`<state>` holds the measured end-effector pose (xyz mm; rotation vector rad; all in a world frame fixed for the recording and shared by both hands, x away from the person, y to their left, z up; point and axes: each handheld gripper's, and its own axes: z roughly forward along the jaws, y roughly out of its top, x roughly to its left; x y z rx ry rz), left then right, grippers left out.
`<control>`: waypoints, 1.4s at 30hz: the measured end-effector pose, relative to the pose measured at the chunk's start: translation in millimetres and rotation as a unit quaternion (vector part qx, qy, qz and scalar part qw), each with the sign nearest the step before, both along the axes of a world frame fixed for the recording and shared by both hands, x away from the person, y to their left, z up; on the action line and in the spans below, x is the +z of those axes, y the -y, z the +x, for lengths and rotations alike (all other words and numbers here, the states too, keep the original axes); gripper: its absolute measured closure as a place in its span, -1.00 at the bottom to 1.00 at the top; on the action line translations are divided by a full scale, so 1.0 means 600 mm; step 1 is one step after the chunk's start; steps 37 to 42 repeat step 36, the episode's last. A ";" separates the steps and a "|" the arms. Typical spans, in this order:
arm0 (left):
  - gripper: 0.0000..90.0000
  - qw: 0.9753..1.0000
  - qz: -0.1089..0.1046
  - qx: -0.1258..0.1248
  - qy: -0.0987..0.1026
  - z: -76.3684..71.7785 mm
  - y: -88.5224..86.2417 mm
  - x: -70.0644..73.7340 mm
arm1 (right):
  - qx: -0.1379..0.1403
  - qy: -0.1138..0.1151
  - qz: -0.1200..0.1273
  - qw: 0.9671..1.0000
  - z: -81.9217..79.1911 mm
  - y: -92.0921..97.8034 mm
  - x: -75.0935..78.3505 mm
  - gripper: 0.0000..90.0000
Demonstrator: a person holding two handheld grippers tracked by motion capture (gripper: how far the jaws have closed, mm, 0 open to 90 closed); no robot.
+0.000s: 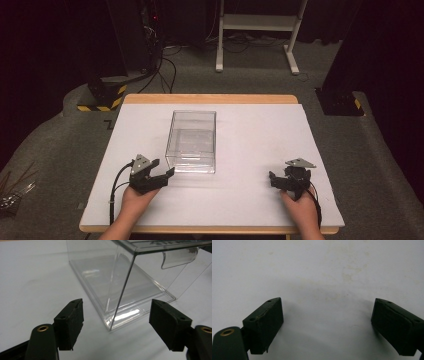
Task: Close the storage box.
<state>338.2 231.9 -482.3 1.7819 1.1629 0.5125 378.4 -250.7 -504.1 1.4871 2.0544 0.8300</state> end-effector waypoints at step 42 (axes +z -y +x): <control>-0.49 0.990 0.107 0.054 -0.067 -0.016 -0.126 -0.043 | 0.000 0.003 -0.002 1.000 0.000 0.000 0.000 -0.76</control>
